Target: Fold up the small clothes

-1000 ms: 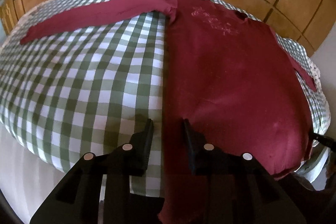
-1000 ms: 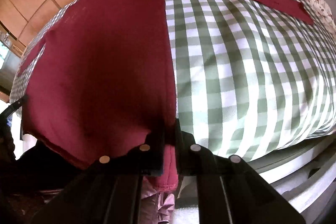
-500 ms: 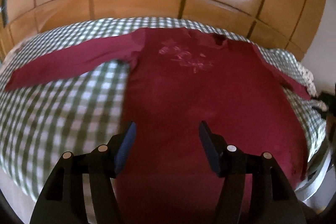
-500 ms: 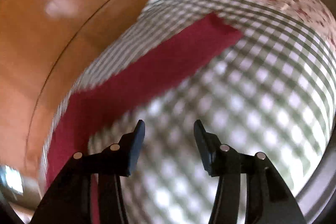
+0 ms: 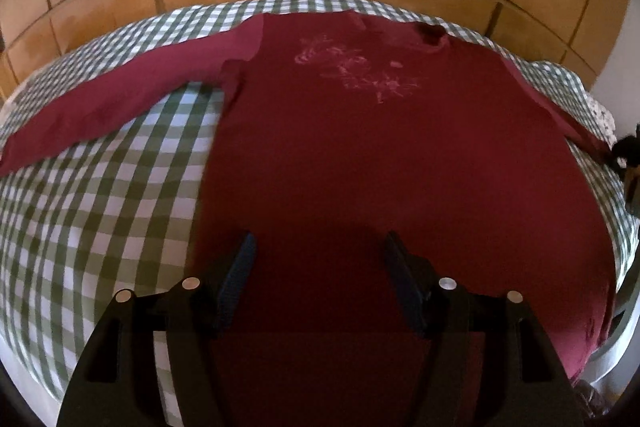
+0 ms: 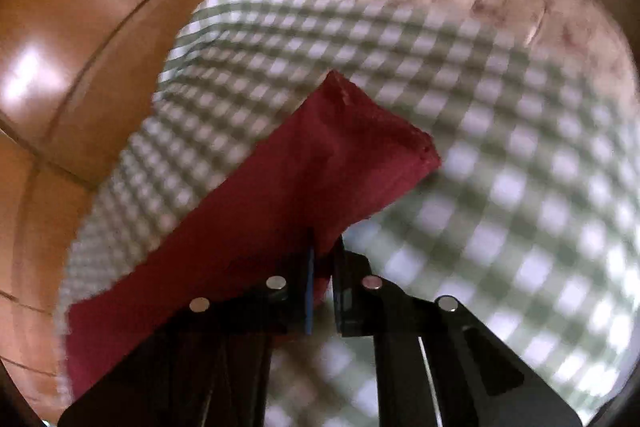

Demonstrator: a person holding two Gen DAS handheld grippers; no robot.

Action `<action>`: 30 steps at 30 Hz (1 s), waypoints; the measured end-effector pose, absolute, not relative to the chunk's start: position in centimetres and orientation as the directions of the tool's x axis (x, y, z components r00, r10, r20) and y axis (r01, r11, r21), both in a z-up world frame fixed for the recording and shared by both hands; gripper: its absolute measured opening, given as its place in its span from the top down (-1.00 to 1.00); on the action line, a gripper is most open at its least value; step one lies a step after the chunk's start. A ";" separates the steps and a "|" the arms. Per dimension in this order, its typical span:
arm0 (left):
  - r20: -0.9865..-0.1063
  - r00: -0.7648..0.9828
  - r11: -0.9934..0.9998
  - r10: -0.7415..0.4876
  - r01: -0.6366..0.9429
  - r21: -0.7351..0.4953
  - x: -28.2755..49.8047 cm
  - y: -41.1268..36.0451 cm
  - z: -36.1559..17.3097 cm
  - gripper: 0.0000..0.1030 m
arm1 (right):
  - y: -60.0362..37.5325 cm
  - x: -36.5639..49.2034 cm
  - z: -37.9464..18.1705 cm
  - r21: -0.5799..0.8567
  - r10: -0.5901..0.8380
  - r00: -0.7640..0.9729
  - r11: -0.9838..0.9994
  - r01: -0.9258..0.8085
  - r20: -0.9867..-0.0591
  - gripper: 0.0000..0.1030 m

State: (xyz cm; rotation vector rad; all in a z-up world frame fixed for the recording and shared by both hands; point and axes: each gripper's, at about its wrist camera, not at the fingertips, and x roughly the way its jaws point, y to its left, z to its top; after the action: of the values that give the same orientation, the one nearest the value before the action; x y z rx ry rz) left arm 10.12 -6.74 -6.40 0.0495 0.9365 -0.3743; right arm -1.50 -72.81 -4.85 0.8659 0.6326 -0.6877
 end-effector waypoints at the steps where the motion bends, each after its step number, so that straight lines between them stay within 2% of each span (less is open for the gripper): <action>1: -0.793 0.532 0.935 -0.297 0.331 -0.128 10.3 -6.6 -6.5 -0.27 | -73.0 -1.4 -5.0 0.447 -0.285 0.608 0.466 0.764 -0.741 0.88; 5: -0.791 0.532 0.933 -0.303 0.333 -0.134 10.6 -6.4 -6.6 -0.30 | -71.3 -0.4 -3.5 0.404 -0.316 0.603 0.511 0.759 -0.732 0.88; 12: -0.775 0.515 0.912 -0.366 0.366 -0.187 10.6 -6.4 -6.6 -0.64 | -62.9 2.9 2.7 0.373 -0.249 0.751 0.746 0.551 -0.612 0.88; 14: -0.777 0.505 0.907 -0.376 0.371 -0.197 10.5 -6.6 -6.5 -0.74 | -59.2 4.2 4.3 0.364 -0.195 0.792 0.807 0.464 -0.579 0.88; 19: -0.769 0.515 0.909 -0.378 0.364 -0.204 10.6 -6.5 -6.2 -0.83 | -48.6 8.1 6.4 0.348 -0.007 0.848 0.910 0.226 -0.531 0.88; 22: -0.758 0.526 0.911 -0.386 0.348 -0.222 10.9 -6.0 -5.8 -0.92 | -41.9 10.3 6.1 0.338 0.105 0.839 0.936 0.097 -0.534 0.88; 26: -0.730 0.572 0.920 -0.375 0.322 -0.221 11.6 -5.6 -4.8 -0.92 | -32.9 12.8 4.6 0.292 0.218 0.791 0.955 -0.052 -0.572 0.87; 28: -0.717 0.582 0.918 -0.383 0.323 -0.228 11.9 -5.5 -4.2 -0.92 | -29.6 13.3 4.0 0.291 0.285 0.760 0.948 -0.131 -0.585 0.76; 29: -0.704 0.597 0.918 -0.386 0.323 -0.229 12.1 -5.4 -3.7 -0.92 | -28.7 13.2 4.0 0.285 0.297 0.760 0.946 -0.153 -0.578 0.50; 30: -0.697 0.605 0.919 -0.385 0.323 -0.227 12.2 -5.3 -3.5 -0.92 | -28.2 13.0 4.1 0.282 0.305 0.766 0.945 -0.168 -0.566 0.00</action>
State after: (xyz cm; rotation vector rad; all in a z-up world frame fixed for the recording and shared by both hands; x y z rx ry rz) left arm 12.22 -5.33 -3.51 -0.0804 0.8255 -0.4105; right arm 12.99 -28.17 4.09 0.2209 0.6500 0.2593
